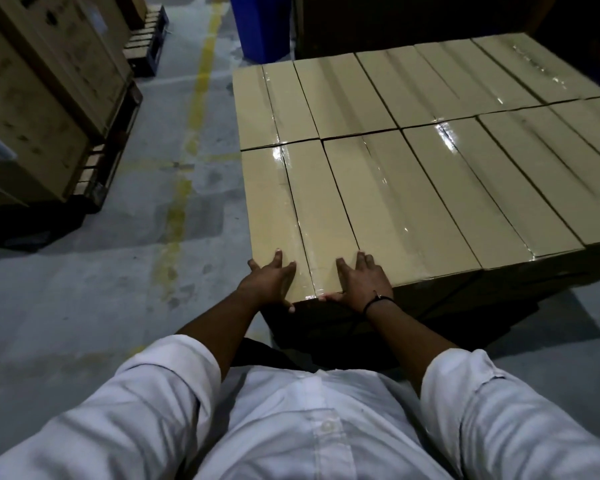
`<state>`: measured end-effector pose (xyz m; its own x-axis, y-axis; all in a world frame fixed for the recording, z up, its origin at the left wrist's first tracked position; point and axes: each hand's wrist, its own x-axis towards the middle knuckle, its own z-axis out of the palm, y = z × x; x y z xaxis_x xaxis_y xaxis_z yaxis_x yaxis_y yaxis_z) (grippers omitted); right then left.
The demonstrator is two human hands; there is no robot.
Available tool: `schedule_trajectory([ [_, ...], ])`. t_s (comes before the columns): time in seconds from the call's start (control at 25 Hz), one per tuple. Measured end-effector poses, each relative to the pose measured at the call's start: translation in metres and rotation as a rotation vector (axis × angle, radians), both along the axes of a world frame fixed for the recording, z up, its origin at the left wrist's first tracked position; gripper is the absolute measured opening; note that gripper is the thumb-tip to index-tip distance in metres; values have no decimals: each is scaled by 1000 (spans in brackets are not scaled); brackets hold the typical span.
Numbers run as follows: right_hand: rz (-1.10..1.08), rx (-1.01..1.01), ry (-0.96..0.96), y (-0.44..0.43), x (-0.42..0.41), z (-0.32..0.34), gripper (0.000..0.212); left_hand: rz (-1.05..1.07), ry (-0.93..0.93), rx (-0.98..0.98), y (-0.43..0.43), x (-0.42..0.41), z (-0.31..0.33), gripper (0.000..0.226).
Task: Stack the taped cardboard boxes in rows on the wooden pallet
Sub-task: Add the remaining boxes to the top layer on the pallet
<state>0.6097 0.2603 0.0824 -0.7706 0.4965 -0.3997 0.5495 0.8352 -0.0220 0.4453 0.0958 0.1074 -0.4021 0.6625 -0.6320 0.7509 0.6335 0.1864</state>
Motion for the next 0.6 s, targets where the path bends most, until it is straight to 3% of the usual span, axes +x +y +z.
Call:
schedule_trajectory([
  [0.24,185,-6,-17,30,14,14,85,-3,-14,-29,2,-1,-3,115],
  [0.6,447,123,-133,54,14,22,85,-24,2,-27,2,-2,-9,116],
])
